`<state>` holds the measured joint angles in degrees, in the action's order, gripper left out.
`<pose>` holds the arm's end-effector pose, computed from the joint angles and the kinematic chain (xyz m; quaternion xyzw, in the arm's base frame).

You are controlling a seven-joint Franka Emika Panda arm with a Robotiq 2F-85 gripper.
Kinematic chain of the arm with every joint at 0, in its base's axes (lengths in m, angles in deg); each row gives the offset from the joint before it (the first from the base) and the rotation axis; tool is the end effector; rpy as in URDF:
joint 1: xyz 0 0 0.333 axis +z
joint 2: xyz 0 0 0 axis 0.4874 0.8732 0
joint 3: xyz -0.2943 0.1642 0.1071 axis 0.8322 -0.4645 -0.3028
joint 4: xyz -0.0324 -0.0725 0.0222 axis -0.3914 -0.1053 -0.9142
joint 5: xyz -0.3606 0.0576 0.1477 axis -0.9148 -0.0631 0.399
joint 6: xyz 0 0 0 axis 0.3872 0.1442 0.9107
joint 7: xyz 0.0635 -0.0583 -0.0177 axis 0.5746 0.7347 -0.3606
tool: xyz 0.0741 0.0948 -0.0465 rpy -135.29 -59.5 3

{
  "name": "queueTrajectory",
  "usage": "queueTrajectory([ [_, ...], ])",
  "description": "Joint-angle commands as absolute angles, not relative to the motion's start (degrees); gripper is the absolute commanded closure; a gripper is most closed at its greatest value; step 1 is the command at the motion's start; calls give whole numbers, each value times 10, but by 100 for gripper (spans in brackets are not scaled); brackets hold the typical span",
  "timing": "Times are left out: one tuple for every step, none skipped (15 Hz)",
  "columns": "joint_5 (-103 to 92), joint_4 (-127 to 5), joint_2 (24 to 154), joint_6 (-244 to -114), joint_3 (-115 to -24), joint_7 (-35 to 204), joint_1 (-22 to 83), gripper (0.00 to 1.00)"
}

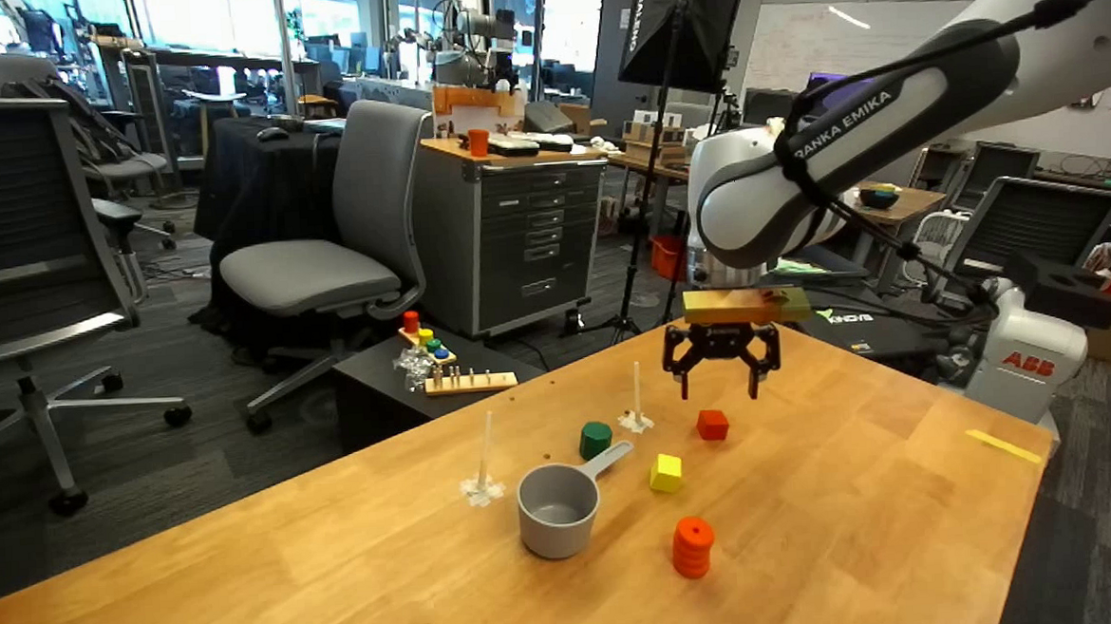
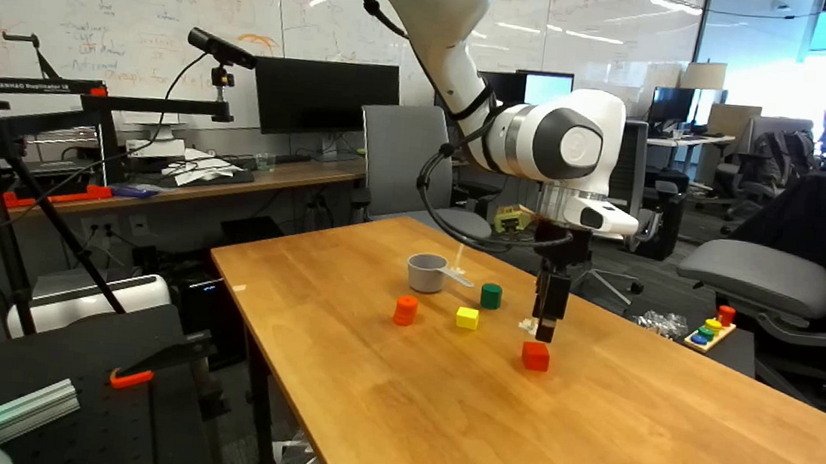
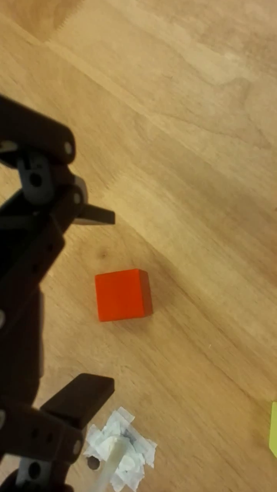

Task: Put the orange block on the yellow block then put both blocks in the gray pot, then put the green block in the gray pot

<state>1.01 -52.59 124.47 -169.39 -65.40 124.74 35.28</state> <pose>0.7190 -0.0070 0.1255 0.9145 -0.3923 -0.0721 0.0678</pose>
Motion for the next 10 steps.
queueTrajectory([
  [7,-484,1275,-1669,-653,1261,353,0],
  [8,-482,1279,-1669,-652,1262,352,0],
  [7,-479,1283,-1669,-651,1263,352,0],
  [9,-481,1286,-1670,-651,1264,351,0],
  [10,-480,1287,-1670,-652,1265,350,0],
  [11,-479,1289,-1668,-653,1264,349,0],
  [11,-480,1289,-1669,-654,1263,349,25],
  [12,-480,1289,-1669,-654,1263,347,26],
  [13,-481,1288,-1669,-654,1262,346,32],
  [14,-481,1286,-1669,-654,1261,344,42],
])
